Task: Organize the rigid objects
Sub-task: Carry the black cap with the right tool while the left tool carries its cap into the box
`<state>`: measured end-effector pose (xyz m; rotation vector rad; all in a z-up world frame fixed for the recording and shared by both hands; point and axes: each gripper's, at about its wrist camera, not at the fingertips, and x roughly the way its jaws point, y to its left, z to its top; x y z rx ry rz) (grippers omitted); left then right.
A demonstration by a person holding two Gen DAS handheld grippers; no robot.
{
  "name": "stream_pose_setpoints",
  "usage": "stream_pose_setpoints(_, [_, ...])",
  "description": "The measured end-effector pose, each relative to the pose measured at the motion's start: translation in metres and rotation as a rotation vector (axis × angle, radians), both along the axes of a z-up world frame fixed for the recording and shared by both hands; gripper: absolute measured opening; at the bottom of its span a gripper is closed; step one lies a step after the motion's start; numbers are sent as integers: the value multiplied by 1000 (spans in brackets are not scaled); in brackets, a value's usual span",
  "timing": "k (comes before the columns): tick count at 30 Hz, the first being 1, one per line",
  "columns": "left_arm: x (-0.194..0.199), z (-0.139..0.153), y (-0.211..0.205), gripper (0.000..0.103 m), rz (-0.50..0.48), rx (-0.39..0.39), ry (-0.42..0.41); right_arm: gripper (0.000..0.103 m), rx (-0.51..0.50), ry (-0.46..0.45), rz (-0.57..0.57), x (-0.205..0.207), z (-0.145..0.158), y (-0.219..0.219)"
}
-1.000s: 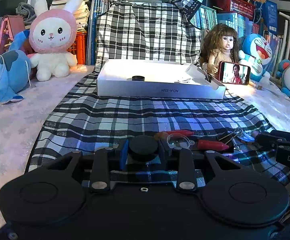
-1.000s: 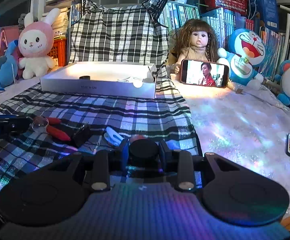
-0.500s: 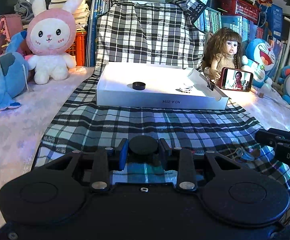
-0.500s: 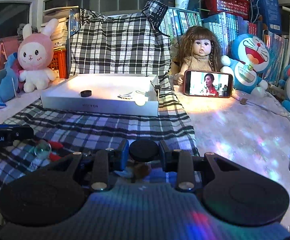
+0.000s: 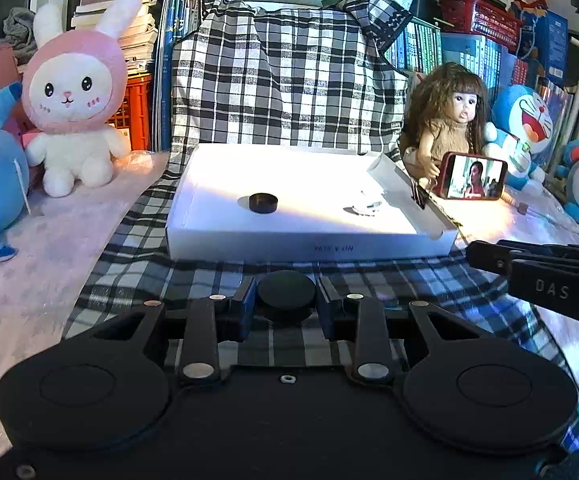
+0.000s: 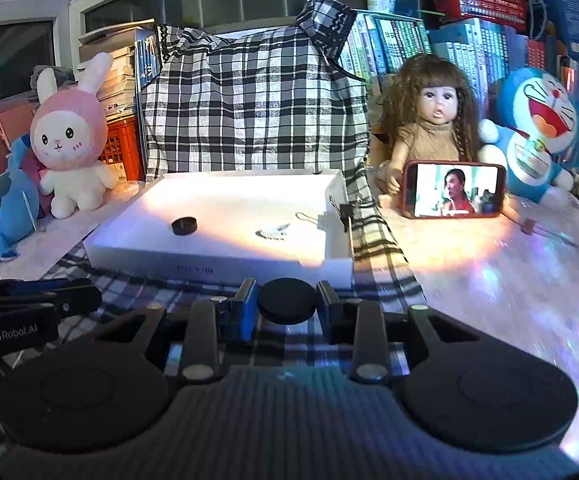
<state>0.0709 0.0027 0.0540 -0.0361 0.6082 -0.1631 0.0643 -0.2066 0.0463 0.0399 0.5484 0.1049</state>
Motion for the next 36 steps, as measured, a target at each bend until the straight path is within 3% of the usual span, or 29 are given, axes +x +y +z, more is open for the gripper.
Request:
stream_pose_setpoints(11, [59,14,4,30,13,-22,41,37,29,69,15,56,9,2])
stream_pose_setpoints(18, [109,15,4,30,-2,-43,132,37,60,182,41,105,12,-3])
stream_pose_setpoints(27, [159,1,1,30,-2,-11,231,37,79,333,61,154,-2,0])
stream_pose_setpoints(36, [181,-19,3,30,10,2,265,37,30,373,86,173,-17,16])
